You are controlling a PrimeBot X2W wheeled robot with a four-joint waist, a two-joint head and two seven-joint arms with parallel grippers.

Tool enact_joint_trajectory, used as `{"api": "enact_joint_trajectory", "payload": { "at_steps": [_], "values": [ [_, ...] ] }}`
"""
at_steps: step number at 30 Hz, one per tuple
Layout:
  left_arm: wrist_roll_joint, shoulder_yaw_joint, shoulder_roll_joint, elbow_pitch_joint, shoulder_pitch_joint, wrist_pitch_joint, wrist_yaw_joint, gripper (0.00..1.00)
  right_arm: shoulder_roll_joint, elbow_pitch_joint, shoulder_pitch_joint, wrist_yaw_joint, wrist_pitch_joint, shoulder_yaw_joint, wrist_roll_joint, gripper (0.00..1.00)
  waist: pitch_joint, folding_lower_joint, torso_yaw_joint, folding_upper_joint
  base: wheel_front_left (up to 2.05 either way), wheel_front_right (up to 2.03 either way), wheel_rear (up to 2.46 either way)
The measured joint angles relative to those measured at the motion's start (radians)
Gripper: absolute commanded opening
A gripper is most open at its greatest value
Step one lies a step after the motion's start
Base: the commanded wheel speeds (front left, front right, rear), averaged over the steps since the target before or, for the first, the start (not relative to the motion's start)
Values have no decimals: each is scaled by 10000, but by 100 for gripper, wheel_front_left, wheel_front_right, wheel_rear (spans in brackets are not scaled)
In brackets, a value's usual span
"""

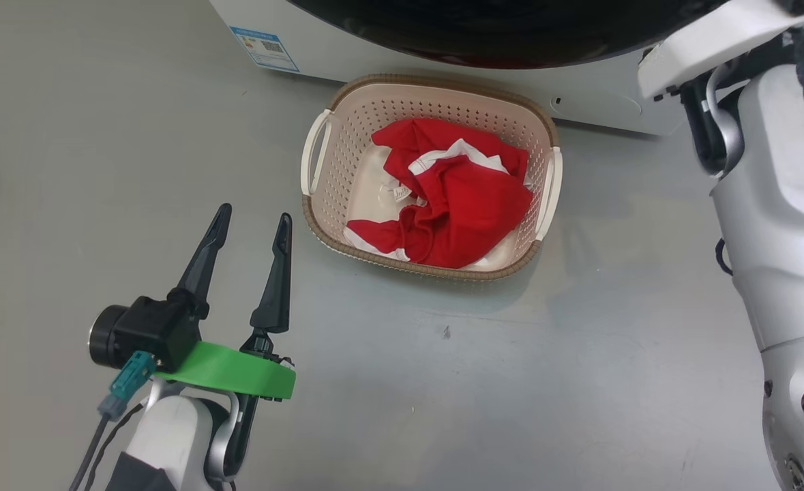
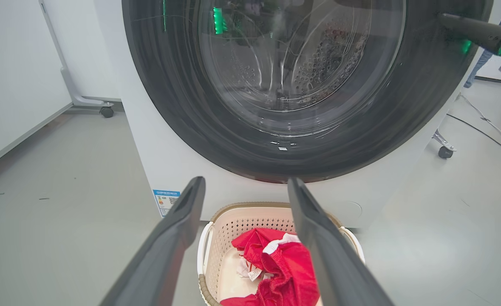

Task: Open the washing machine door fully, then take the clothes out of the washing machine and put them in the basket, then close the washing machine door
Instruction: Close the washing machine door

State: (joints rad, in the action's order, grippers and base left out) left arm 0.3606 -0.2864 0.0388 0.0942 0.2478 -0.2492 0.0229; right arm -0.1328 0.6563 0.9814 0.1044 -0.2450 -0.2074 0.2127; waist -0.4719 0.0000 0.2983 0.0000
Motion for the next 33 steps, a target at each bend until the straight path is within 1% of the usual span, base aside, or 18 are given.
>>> {"api": "enact_joint_trajectory", "payload": {
  "at_steps": [5,9,13,14,15,16,17,18,19,20,26,33],
  "values": [
    [-2,65,-4,142,-2,-2,-2,100,96,-17,-622,8,-71,-121,190,0,219,0,-184,0,0,0,0],
    [-12,155,2,242,-12,-4,-2,100,228,-113,-1187,81,-71,-186,320,0,428,0,-372,0,0,0,0],
    [-15,244,59,280,-24,-17,-4,100,380,-577,-1831,86,-71,-209,408,0,659,0,-595,0,0,0,0],
    [-15,255,81,295,-28,-17,-4,100,397,-677,-1980,88,-73,-199,433,12,721,0,-654,0,0,0,0],
    [-15,270,100,311,-35,-17,-4,100,403,-752,-2135,88,-71,-192,462,35,786,0,-715,0,0,0,0],
    [-17,288,123,314,-44,-17,-4,100,408,-807,-2286,88,-71,-196,502,48,846,0,-779,0,0,0,0],
    [-19,301,148,322,-57,-17,-4,100,420,-880,-2444,88,-71,-199,508,67,907,0,-847,0,0,0,0],
    [-36,301,167,343,-72,-19,-4,100,431,-959,-2604,88,-71,-199,510,79,970,0,-910,0,0,0,0],
    [-71,299,176,374,-93,-19,-4,100,451,-1030,-2764,88,-71,-190,516,96,1037,0,-972,0,0,0,0],
    [-96,297,186,387,-130,-19,-4,100,476,-1093,-2934,88,-71,-173,554,100,1108,0,-1034,0,0,0,0],
    [-102,311,282,522,-421,-27,-6,100,594,-1503,-3960,88,-71,-50,867,100,1519,0,-1404,0,0,0,0],
    [-102,431,372,546,-731,-27,-88,100,671,-1889,-5104,88,-71,-69,940,100,1985,0,-1807,0,0,0,0]
  ]
}}
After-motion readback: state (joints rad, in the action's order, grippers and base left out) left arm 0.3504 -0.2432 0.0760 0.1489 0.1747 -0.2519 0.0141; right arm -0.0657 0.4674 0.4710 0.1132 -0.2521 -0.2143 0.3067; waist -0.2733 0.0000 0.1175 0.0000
